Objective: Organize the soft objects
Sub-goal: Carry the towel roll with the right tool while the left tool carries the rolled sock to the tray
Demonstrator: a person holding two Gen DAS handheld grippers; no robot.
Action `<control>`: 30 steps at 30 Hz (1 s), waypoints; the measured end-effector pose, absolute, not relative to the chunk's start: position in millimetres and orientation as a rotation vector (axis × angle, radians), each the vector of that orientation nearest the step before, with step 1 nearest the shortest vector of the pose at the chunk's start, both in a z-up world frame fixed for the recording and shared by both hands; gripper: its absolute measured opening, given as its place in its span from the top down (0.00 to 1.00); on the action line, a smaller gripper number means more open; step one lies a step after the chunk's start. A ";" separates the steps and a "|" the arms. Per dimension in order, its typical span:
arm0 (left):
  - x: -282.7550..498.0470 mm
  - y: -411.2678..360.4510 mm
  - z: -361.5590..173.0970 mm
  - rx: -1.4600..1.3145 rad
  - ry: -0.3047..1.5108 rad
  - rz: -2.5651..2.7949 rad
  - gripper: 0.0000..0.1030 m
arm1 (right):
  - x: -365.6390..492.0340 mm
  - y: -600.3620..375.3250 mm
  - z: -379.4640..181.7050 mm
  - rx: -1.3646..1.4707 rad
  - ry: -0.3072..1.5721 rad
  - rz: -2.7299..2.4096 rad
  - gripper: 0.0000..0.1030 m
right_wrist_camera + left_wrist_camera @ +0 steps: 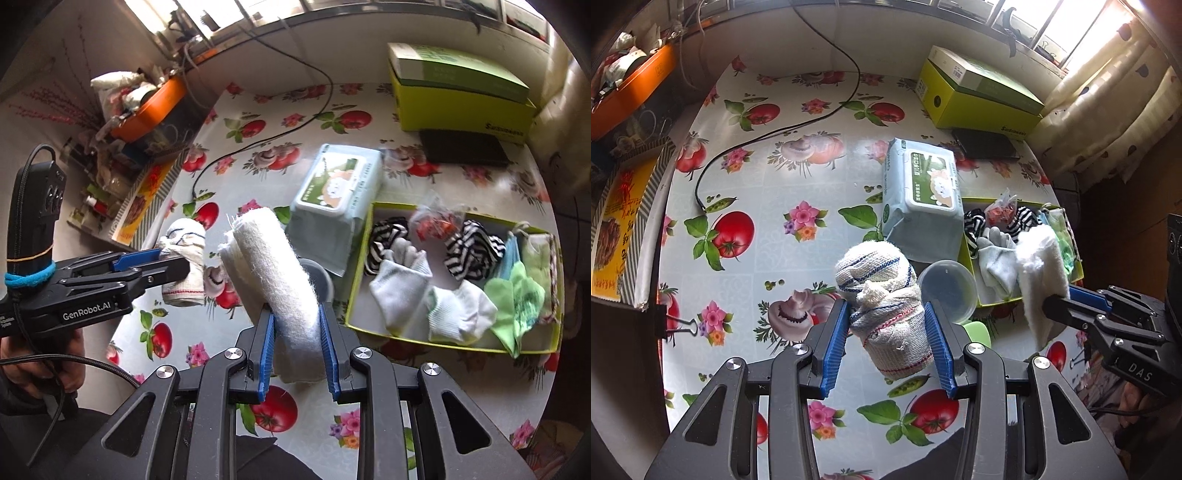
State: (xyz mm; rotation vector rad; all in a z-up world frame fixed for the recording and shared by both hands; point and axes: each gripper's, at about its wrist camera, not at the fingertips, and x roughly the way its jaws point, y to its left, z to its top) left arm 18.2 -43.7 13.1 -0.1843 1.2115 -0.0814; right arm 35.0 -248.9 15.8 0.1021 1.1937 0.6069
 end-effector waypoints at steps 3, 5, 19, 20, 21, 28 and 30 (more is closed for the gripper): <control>19.6 -49.2 14.1 -0.170 1.214 -0.088 0.58 | 33.3 -266.9 13.0 0.132 1.197 0.573 0.78; 20.6 -53.0 15.2 -0.164 1.215 -0.091 0.58 | 31.8 -279.4 11.2 0.152 1.198 0.550 0.78; 27.1 -71.5 22.0 -0.133 1.220 -0.098 0.58 | 30.3 -353.5 0.3 0.266 1.195 0.408 0.78; 27.5 -72.8 22.3 -0.131 1.221 -0.098 0.58 | 31.5 -359.3 -1.2 0.277 1.195 0.396 0.78; 28.0 -74.2 22.5 -0.128 1.222 -0.097 0.58 | 32.8 -363.7 -2.4 0.288 1.194 0.385 0.78; 32.0 -82.8 22.8 -0.111 1.237 -0.102 0.58 | 43.7 -396.2 -12.3 0.346 1.182 0.317 0.78; 34.3 -86.0 23.1 -0.108 1.240 -0.102 0.58 | 48.1 -407.5 -15.8 0.367 1.181 0.292 0.78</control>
